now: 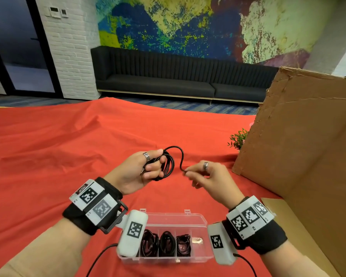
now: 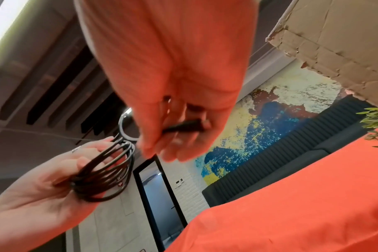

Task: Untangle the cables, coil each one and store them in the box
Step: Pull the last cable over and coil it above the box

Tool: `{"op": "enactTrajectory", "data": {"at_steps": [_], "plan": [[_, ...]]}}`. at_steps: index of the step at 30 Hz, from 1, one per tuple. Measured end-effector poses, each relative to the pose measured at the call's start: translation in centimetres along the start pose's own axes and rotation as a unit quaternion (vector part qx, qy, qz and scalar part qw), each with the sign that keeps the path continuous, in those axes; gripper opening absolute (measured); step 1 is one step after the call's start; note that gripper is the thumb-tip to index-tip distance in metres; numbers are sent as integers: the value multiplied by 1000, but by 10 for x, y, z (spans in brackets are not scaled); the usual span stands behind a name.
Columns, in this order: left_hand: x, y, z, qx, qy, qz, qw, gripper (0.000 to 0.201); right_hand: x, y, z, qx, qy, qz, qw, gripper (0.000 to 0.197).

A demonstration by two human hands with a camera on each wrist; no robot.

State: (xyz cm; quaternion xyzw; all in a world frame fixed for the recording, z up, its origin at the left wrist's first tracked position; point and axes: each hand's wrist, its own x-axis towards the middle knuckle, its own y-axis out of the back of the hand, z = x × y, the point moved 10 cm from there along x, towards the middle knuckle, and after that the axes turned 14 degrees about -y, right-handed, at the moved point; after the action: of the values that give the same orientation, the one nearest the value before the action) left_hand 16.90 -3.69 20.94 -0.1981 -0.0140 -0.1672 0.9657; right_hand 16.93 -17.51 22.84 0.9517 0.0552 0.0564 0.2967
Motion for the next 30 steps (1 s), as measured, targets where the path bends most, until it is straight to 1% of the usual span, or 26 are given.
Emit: {"op": "enactTrajectory", "data": {"at_steps": [1,2,3,4,5,6,8,9,10,11,12,13,15,16,20,22,23,24,25,26,27,28,29,30], "plan": [[-3,-4,0,-18,9,-12,1000,26,4,12,3,25,-5,52,998,9],[-6,-10,0,-46,17,-27,998,25,6,21,4,22,-6,102,995,8],[-9,-17,2,-80,21,-41,996,25,7,25,5,-10,-3,136,991,7],[-10,-24,4,-113,19,-48,992,25,8,20,3,-55,9,143,988,7],[-8,-27,7,-137,7,-41,990,25,8,7,1,-104,27,124,986,10],[-4,-26,9,-152,-14,-19,988,25,6,-13,0,-149,47,90,984,14],[5,-10,12,-149,-72,53,985,26,-7,-44,-7,-186,91,37,978,27],[9,1,13,-128,-103,84,983,27,-15,-51,-14,-189,114,28,975,33],[11,9,13,-96,-129,99,982,28,-21,-52,-20,-193,130,32,972,39],[11,13,13,-57,-150,99,982,27,-26,-50,-25,-206,143,43,967,43],[10,14,12,-12,-166,88,982,26,-31,-47,-32,-236,162,63,956,43],[9,11,11,33,-178,72,981,24,-38,-46,-40,-281,188,87,937,41],[7,6,7,81,-186,54,978,23,-47,-48,-49,-360,215,121,900,36],[6,6,5,72,-182,56,979,23,-50,-50,-51,-378,225,133,888,34],[8,11,2,-52,-168,81,981,32,-53,-57,-48,-404,250,138,869,30],[8,9,0,-59,-159,80,982,32,-56,-58,-52,-409,268,143,861,29],[8,7,-2,-34,-153,76,985,29,-58,-59,-56,-408,278,141,858,29],[7,4,-3,24,-149,67,986,25,-61,-58,-61,-404,286,142,857,30],[5,1,-3,114,-145,48,982,23,-61,-52,-67,-394,287,148,861,31],[3,-3,-4,207,-138,17,969,22,-60,-44,-71,-377,281,158,868,33],[2,-9,-8,269,-129,-27,954,23,-57,-34,-73,-351,269,163,882,34],[-1,-15,-14,285,-117,-73,949,25,-52,-25,-72,-313,252,160,902,35],[-4,-21,-18,264,-101,-105,954,25,-45,-16,-67,-259,229,143,927,34],[-7,-23,-21,223,-85,-119,964,23,-37,-9,-60,-190,199,113,955,33]]}}
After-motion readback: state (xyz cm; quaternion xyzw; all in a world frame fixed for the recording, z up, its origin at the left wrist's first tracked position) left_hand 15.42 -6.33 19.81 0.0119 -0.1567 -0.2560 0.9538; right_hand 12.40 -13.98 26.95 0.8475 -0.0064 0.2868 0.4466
